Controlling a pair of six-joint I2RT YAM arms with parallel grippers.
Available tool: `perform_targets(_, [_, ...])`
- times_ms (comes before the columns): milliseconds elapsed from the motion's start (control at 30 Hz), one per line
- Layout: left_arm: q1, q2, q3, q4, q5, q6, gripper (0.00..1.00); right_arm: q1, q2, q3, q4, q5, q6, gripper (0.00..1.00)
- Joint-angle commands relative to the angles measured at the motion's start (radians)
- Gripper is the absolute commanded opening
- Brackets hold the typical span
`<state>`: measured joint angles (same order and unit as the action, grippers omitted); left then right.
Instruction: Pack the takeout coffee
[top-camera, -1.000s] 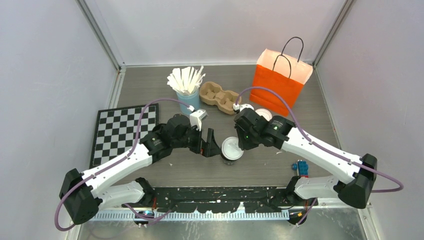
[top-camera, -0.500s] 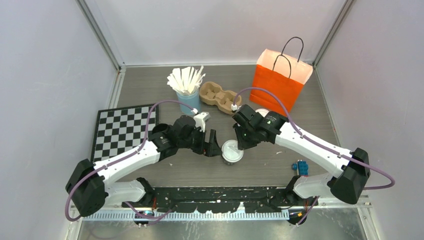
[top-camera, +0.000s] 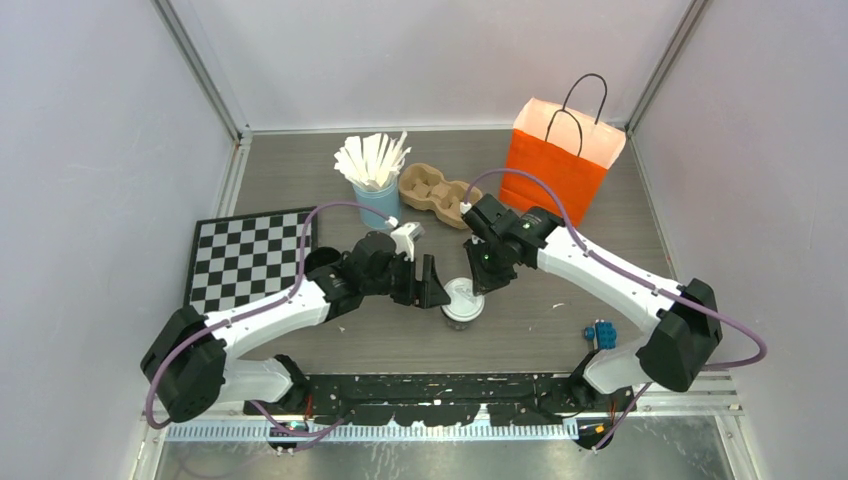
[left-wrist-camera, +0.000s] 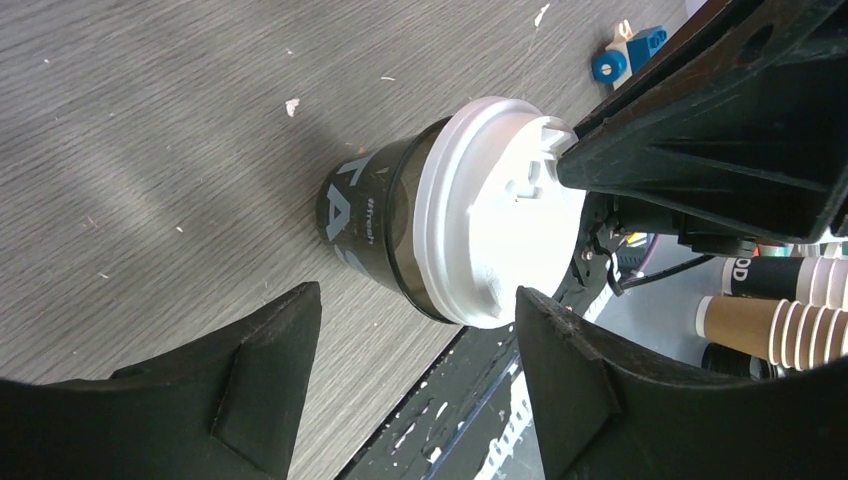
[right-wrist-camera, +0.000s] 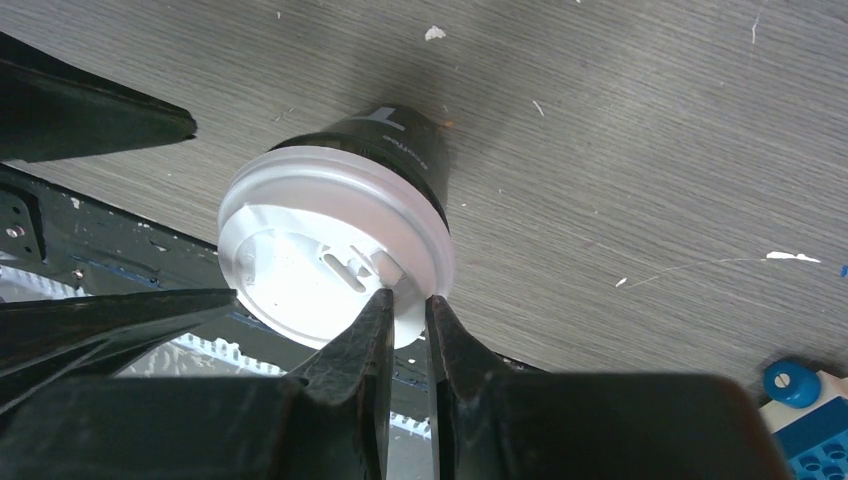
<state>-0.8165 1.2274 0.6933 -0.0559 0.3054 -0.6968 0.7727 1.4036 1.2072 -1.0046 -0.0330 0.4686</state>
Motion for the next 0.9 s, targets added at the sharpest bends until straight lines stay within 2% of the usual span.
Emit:
perform_targets(0, [0.009,0.033,-0.009,0.086,-0.006,-0.010,0.71,-0.017,0.032,0.052,-0.006,-0.036,-0.031,0.19])
perform_targets(267, [0.020,0.075,-0.011,0.106,0.007,-0.006,0.64,-0.026,0.064,0.031,0.007,-0.046,-0.036,0.20])
perform_targets(467, [0.031,0.092,-0.008,0.108,0.014,0.003,0.52,-0.033,0.076,0.040,0.008,-0.058,-0.039,0.29])
perform_targets(533, [0.033,0.093,-0.007,0.104,0.015,0.008,0.52,-0.033,0.078,0.043,0.008,-0.059,-0.041,0.29])
perform_targets(867, [0.032,0.100,-0.008,0.144,0.082,-0.003,0.52,-0.040,0.041,0.058,0.004,-0.060,-0.040,0.16])
